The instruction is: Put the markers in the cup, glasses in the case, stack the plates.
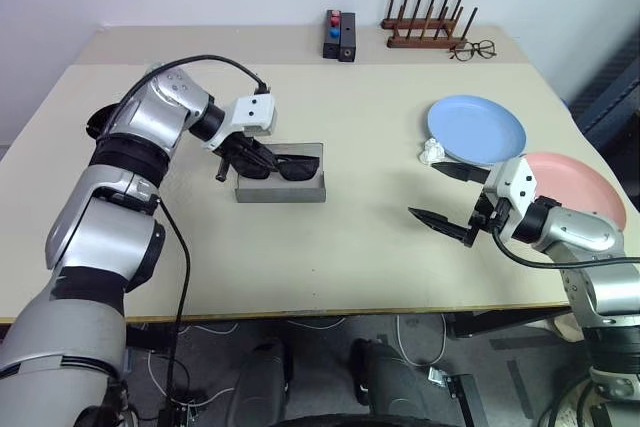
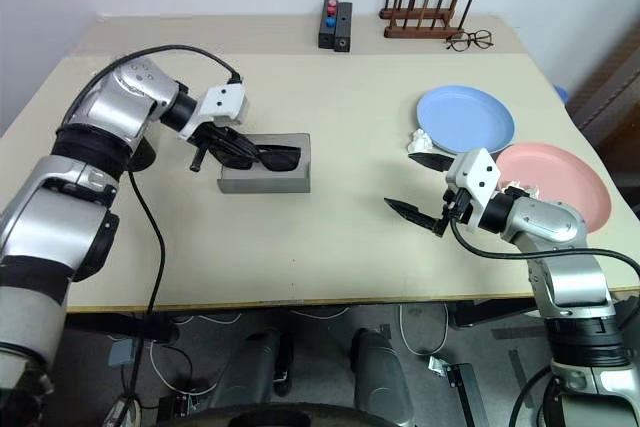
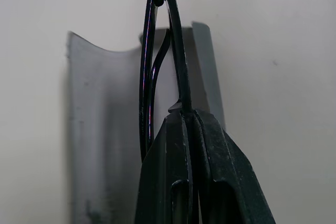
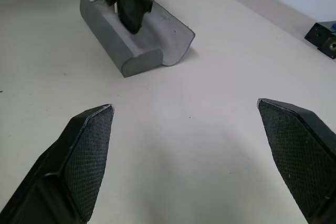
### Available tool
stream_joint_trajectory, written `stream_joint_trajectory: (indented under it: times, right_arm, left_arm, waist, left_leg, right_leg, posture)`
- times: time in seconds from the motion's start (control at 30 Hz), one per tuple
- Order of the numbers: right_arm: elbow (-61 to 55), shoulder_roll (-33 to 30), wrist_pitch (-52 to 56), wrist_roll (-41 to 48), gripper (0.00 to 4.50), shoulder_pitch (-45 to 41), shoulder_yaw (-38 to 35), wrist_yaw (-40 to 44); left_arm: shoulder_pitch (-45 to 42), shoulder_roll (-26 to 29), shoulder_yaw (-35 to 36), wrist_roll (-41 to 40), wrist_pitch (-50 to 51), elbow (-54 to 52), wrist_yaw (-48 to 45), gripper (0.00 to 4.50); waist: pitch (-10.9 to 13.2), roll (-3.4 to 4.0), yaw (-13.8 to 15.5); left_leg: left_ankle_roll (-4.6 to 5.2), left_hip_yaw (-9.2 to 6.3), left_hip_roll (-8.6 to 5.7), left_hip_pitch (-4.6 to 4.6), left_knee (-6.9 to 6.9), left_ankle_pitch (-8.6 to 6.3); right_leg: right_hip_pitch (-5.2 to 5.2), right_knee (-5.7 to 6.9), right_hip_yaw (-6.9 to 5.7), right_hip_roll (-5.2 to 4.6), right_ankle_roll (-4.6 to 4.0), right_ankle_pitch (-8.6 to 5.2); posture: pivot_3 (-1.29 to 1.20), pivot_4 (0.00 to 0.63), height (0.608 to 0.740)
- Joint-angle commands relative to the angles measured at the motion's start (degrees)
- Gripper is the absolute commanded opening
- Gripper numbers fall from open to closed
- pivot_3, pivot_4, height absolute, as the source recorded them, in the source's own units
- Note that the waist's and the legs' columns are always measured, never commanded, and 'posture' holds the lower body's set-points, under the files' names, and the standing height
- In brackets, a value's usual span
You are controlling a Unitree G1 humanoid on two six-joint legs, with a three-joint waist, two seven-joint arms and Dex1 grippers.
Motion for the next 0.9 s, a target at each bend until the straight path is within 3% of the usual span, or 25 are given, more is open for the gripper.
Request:
stream_joint_trajectory:
  times: [0.03, 0.73, 0.83, 0.9]
  right_arm:
    - [-1.43, 0.17, -1.10, 0.76, 4.50, 0.59, -1.27, 0.25]
    - [-0.55, 0.22, -2.82, 2.81, 4.50, 4.35, -4.44, 4.21]
    - [-1.65, 0.24, -2.22, 2.92, 4.50, 4.63, -4.40, 3.71]
    - [-2.26, 0.26, -1.81, 2.95, 4.50, 4.72, -4.33, 3.34]
  left_arm:
    - [0.17, 0.14, 2.20, 0.33, 0.78, -2.61, -0.44, 0.01]
    - [4.60, 0.45, 3.66, 1.41, 6.47, -6.72, -1.34, 0.01]
    - [4.75, 0.70, 3.42, 1.97, 6.00, -6.55, -1.94, 1.00]
    - [4.91, 0.73, 3.71, 2.10, 5.95, -6.70, -1.71, 1.95]
  waist:
    - [0.00, 0.00, 0.06]
    - [0.00, 0.00, 0.02]
    - [0.00, 0.00, 0.02]
    - [0.00, 0.00, 0.01]
  left_leg:
    - [0.00, 0.00, 0.00, 0.00, 0.00, 0.00]
    - [0.00, 0.01, 0.00, 0.01, 0.01, 0.00]
    - [0.00, 0.01, 0.00, 0.01, 0.01, 0.00]
    - [0.00, 0.01, 0.00, 0.01, 0.01, 0.00]
  right_leg:
    - [0.00, 0.00, 0.00, 0.00, 0.00, 0.00]
    - [0.01, 0.03, 0.01, 0.00, 0.01, 0.00]
    - [0.00, 0.03, 0.00, 0.00, 0.01, 0.00]
    - [0.00, 0.03, 0.00, 0.00, 0.00, 0.00]
  posture:
    - [0.00, 0.150, 0.740]
    - [0.00, 0.150, 0.740]
    - [0.00, 0.150, 0.740]
    - [0.00, 0.150, 0.740]
